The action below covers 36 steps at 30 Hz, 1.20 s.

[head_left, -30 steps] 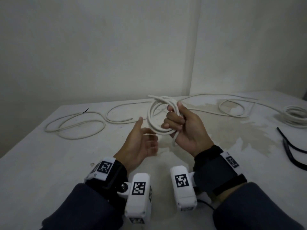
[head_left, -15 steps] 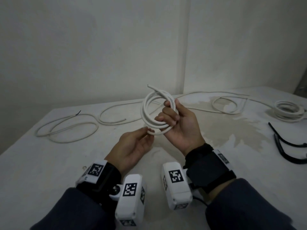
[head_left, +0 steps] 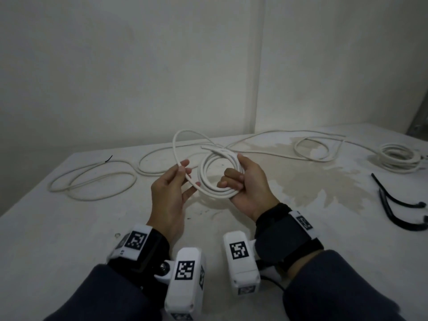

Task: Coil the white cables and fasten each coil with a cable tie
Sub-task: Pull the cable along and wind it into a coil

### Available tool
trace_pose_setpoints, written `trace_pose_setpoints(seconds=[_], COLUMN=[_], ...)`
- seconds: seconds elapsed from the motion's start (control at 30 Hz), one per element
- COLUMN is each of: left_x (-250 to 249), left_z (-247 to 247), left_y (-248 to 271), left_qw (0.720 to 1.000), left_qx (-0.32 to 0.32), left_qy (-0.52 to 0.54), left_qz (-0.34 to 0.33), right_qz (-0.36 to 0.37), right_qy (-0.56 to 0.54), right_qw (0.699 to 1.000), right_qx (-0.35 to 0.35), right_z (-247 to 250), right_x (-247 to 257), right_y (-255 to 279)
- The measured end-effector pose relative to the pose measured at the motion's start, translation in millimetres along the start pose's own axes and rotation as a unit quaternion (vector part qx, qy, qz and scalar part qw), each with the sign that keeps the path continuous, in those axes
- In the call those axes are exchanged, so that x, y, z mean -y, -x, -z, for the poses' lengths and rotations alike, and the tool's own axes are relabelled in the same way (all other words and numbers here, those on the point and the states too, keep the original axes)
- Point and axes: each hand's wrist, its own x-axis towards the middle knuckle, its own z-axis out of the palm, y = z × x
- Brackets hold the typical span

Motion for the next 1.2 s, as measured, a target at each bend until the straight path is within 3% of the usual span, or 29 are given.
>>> trace_pose_setpoints(seconds=[0.17, 0.4, 0.83, 1.03, 1.2], left_x=[4.7, 5.5, 6.0, 2.5, 1.6], left_z=[0.3, -4.6, -3.1, -2.1, 0.2], left_y=[0.1, 5.2, -0.6, 0.9, -1.2], left_qw=[0.999, 0.984, 0.945, 0.935, 0.945], left_qx=[-0.001, 0.114, 0.129, 0.147, 0.166], left_qy=[-0.036, 0.061, 0.176, 0.195, 0.143], left_qz=[-0.020, 0.125, 0.243, 0.257, 0.243], right_qz=[0.013, -0.032, -0.125, -0.133, -0.144], right_qy=[0.074, 0.129, 0.142, 0.160, 0.152], right_qw=[0.997, 0.991, 0.982, 0.978, 0.978], right_qx=[0.011, -0.026, -0.008, -0.004, -0.018], right_z=[-3.1, 5.8, 4.6, 4.2, 5.8], right_x=[0.7, -0.9, -5.3, -4.8, -3.9], right_y=[3.0, -0.6, -1.6, 0.5, 1.4])
